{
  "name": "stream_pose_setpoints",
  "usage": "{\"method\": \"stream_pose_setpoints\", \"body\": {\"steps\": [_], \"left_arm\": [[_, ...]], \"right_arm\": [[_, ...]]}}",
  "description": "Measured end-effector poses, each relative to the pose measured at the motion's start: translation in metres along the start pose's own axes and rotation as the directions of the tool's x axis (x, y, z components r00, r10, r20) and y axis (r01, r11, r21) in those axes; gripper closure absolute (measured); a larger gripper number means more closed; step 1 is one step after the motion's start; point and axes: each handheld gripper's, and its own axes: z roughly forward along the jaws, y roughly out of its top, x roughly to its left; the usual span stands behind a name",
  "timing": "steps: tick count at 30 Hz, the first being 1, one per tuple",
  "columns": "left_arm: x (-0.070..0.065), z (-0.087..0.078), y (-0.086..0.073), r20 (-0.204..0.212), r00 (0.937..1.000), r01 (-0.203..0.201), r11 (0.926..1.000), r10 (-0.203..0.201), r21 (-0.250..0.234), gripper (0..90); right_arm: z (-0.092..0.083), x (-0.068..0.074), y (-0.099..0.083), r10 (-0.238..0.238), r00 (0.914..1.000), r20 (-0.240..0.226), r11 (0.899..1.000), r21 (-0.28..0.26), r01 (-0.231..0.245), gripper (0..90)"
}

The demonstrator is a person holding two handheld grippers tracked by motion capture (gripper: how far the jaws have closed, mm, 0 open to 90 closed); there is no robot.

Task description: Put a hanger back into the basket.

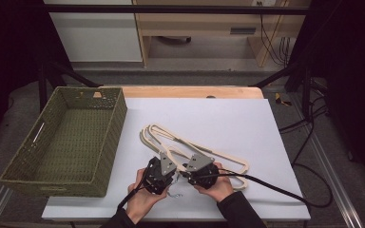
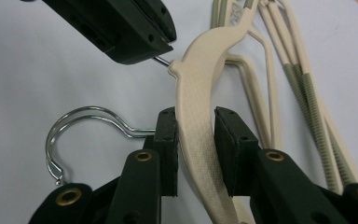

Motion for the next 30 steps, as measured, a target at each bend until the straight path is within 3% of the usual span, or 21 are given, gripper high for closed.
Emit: {"method": "stream_pose_setpoints", "body": {"steps": [2,5,10,17,21,27,30], "left_arm": [[0.003,-0.005,0.001,-0.001,1.0000,-0.001,0.9998,0.001,-0.021,78.6],[0.009,-0.015,0.003,0.038,0.9981,0.052,0.9935,-0.048,-0.101,65.0],[0.028,-0.041,0.006,0.096,0.9910,0.114,0.9643,-0.093,-0.239,42.6],[0.050,-0.062,0.002,0.096,0.9885,0.142,0.9323,-0.116,-0.333,30.7],[0.058,-0.064,-0.003,0.128,0.9853,0.151,0.9269,-0.113,-0.343,24.2],[0.059,-0.061,-0.007,0.127,0.9875,0.132,0.9298,-0.094,-0.344,18.6],[0.059,-0.061,-0.009,0.121,0.9888,0.124,0.9316,-0.088,-0.342,17.6]], "right_arm": [[-0.002,-0.001,0.000,-0.011,0.9999,0.009,1.000,0.010,0.011,72.0],[-0.003,-0.001,0.001,-0.015,0.9997,0.022,1.000,0.010,0.015,72.6],[-0.010,-0.003,0.003,-0.024,0.9989,0.039,1.000,0.000,0.024,74.1],[-0.025,-0.010,0.005,-0.006,0.9981,0.061,1.000,-0.014,0.007,77.0],[-0.033,-0.015,0.005,0.008,0.9973,0.073,1.000,-0.023,-0.006,77.8],[-0.047,-0.022,0.004,0.003,0.9923,0.124,0.999,-0.033,0.001,80.2],[-0.058,-0.028,0.003,0.006,0.9853,0.171,0.999,-0.051,0.003,82.7]]}}
